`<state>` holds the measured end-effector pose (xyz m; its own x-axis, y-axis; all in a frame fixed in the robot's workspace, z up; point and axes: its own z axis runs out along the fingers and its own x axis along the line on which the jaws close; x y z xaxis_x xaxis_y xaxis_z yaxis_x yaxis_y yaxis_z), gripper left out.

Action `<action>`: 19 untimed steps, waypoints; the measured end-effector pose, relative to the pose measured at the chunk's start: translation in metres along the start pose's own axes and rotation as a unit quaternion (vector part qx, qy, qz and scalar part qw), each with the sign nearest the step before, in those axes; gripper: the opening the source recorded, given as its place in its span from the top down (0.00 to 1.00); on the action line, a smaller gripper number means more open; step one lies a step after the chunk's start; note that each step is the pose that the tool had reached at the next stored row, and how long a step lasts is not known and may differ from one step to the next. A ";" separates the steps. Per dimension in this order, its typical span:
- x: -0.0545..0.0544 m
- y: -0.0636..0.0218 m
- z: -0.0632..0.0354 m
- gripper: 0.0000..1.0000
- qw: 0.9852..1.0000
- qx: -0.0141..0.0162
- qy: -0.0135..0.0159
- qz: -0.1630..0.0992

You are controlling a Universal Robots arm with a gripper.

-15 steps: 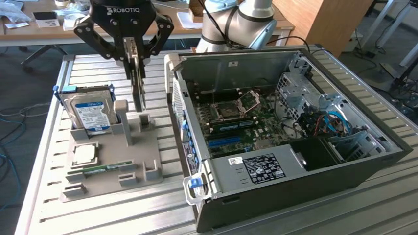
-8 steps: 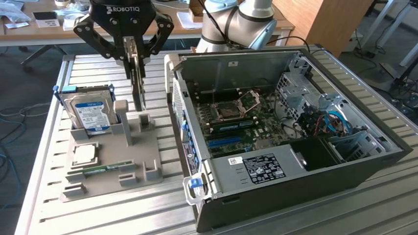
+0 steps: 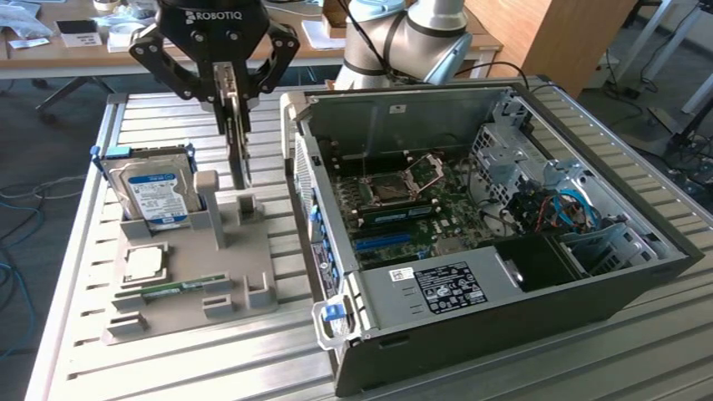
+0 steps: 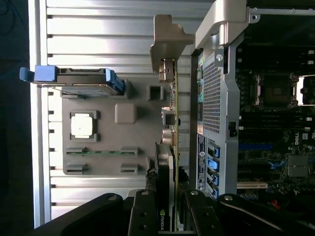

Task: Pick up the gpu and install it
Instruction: 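Pick up the gpu and move the gpu toward the slot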

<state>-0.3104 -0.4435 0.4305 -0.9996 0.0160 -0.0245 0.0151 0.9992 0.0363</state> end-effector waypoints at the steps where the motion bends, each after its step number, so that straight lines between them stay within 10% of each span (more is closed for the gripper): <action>1: -0.001 0.0000 0.0000 0.74 1.000 0.000 0.000 0.000; 19: -0.024 0.0014 0.0006 0.74 1.000 0.000 0.000 0.000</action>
<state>-0.2867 -0.4425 0.4305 -0.9996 0.0160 -0.0244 0.0151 0.9992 0.0363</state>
